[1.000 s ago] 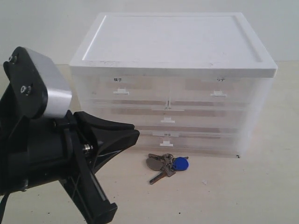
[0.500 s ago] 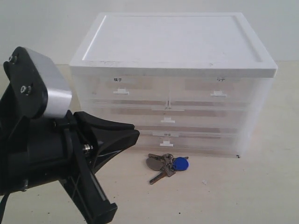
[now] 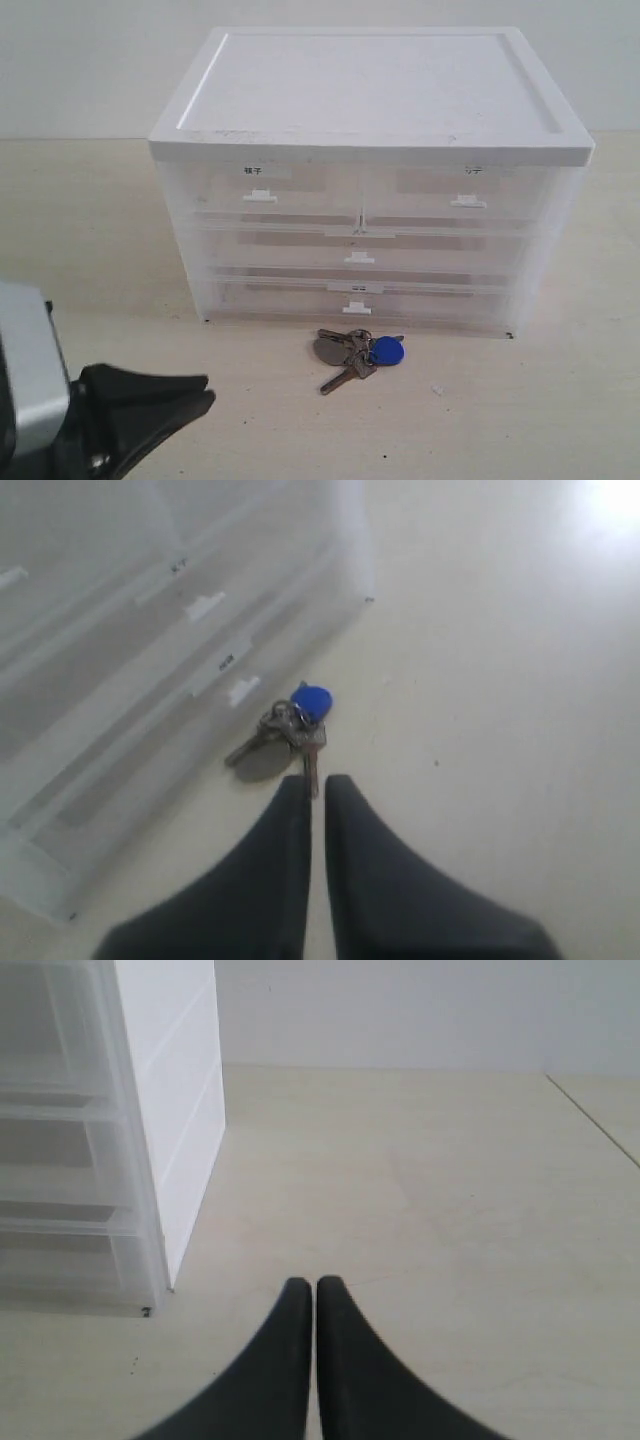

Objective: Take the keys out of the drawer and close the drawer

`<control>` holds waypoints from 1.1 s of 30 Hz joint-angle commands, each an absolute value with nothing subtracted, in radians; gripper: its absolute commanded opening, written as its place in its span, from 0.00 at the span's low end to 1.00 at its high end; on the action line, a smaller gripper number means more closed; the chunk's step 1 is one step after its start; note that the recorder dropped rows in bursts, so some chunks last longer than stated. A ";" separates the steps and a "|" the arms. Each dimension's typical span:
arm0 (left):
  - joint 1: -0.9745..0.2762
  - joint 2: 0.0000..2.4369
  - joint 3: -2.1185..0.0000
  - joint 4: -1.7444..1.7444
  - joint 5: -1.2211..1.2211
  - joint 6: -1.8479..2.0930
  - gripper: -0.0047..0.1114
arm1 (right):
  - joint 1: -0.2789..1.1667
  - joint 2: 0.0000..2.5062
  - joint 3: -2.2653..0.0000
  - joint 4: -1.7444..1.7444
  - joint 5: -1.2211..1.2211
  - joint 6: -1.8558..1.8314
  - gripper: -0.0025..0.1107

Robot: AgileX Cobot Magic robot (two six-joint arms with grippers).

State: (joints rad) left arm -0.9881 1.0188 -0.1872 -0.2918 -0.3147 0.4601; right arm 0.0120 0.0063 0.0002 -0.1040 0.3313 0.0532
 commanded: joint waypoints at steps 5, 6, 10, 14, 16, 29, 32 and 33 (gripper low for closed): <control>-0.965 0.811 -0.004 -0.228 -0.284 0.452 0.08 | 0.010 0.000 0.000 -0.102 0.326 0.048 0.02; -0.950 0.777 0.000 -0.228 -0.284 0.452 0.08 | 0.010 0.000 0.000 -0.102 0.326 0.048 0.02; -0.861 0.638 0.000 -0.223 -0.186 0.452 0.08 | 0.010 0.000 0.000 -0.102 0.326 0.048 0.02; -0.712 0.473 0.000 -0.223 -0.071 0.394 0.08 | 0.010 0.000 0.000 -0.102 0.328 0.048 0.02; -0.638 0.395 0.000 -0.220 -0.030 0.386 0.08 | 0.010 0.000 0.000 -0.102 0.328 0.048 0.02; -0.140 0.000 0.000 -0.220 0.228 0.227 0.08 | 0.010 0.000 0.000 -0.102 0.328 0.048 0.02; -0.063 0.000 0.000 -0.196 0.240 0.227 0.08 | 0.010 0.000 0.000 -0.102 0.326 0.048 0.02; -0.040 0.000 0.000 -0.178 0.244 0.215 0.08 | 0.010 0.000 0.000 -0.102 0.326 0.048 0.02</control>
